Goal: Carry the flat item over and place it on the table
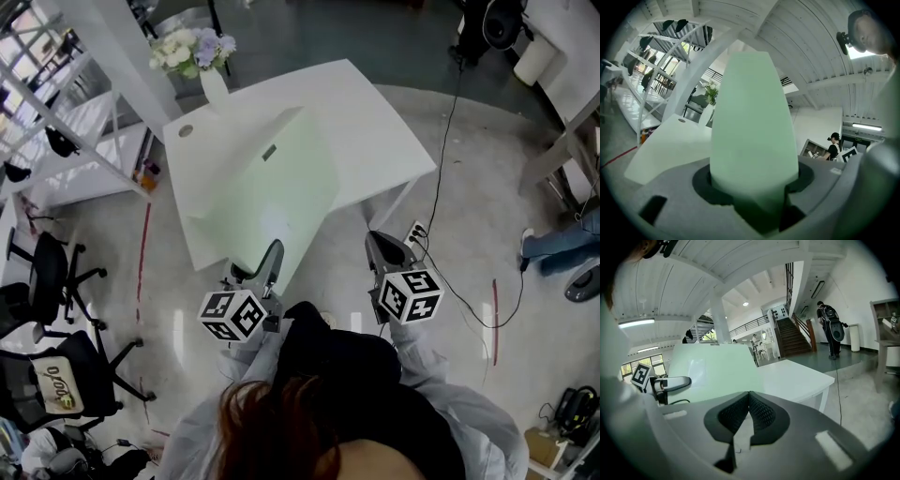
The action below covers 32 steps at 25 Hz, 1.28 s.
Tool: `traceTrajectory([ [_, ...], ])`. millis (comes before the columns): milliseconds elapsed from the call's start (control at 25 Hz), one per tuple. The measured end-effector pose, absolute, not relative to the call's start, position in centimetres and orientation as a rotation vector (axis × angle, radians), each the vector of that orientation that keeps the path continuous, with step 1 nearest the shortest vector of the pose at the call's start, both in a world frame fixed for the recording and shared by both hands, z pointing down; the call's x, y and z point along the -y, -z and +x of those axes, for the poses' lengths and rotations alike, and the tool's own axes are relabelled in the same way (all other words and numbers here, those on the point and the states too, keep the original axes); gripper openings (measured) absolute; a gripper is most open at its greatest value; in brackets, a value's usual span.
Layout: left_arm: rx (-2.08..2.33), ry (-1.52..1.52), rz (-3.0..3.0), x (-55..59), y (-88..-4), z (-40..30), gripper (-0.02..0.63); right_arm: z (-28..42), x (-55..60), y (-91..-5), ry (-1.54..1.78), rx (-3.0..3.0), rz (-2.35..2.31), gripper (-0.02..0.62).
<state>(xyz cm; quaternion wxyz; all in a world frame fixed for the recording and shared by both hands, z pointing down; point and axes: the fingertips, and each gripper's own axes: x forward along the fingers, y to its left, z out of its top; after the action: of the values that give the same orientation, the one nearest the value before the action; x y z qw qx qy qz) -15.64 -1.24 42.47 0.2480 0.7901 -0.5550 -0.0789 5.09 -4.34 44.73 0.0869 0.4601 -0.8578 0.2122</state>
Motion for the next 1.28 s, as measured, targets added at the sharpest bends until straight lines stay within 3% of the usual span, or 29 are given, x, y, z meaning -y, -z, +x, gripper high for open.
traceTrajectory([
  [720, 1.448, 0.212, 2.155, 3.4, -43.8, -14.2, 0.267, 5.7, 5.6, -46.6, -0.709, 2.524, 1.404, 0.012],
  [1280, 1.426, 0.261, 2.139, 15.7, -43.5, -14.2, 0.267, 5.5, 18.3, -45.6, -0.687, 2.529, 1.400, 0.012],
])
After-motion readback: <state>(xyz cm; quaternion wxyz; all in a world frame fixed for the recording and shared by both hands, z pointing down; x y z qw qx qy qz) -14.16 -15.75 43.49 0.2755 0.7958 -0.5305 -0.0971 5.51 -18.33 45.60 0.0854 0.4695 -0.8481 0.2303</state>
